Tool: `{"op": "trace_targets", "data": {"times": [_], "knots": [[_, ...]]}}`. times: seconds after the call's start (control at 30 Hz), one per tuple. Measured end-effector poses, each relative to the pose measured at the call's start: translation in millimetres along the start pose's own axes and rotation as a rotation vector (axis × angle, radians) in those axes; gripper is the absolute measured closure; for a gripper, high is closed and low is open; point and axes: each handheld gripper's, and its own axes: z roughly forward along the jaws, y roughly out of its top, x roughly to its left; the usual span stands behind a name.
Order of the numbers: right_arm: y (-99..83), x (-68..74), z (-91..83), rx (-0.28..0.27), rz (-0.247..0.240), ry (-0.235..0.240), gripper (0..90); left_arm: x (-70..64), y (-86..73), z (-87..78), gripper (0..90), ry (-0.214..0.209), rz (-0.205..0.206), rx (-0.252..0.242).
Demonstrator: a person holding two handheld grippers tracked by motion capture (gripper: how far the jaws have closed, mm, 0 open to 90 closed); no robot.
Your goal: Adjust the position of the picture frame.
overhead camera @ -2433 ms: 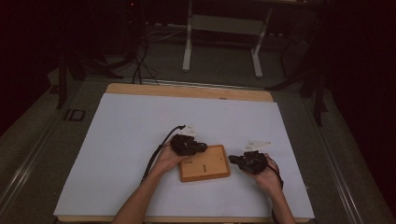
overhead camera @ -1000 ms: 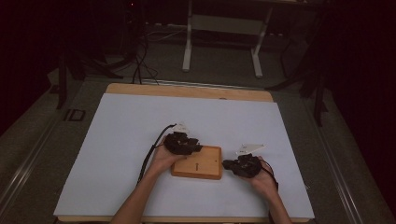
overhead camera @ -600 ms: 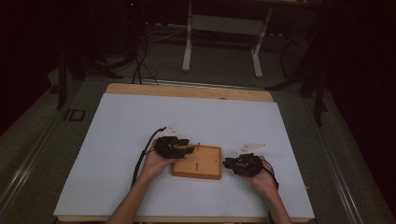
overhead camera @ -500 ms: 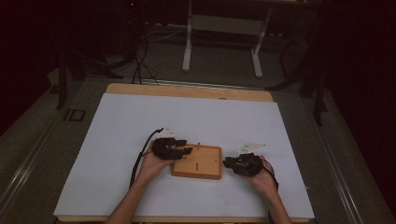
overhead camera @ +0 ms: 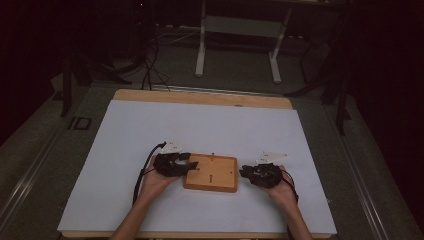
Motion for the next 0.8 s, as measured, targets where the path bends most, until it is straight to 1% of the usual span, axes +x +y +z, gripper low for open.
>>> {"op": "trace_targets", "data": {"times": [0.1,0.3,0.5,0.63,0.8], "knots": [[0.2,0.4,1.3,0.006,0.000,0.000,72.7,-1.0,0.9,-2.2,50.3,-0.002,-0.003,-0.010],[-0.3,1.9,1.6,0.008,-0.012,0.001,72.3,-4.4,2.0,-0.6,50.3,0.001,0.013,-0.002],[0.1,1.7,1.2,0.006,-0.015,0.001,72.1,-7.9,3.7,0.8,50.3,-0.007,0.027,-0.013],[0.2,2.6,1.7,0.011,-0.022,0.004,71.6,-9.2,5.7,4.5,50.3,-0.009,0.036,-0.005],[-0.2,1.6,0.8,0.005,-0.017,0.003,71.2,-10.7,8.4,8.4,50.3,-0.014,0.046,0.001]]}}
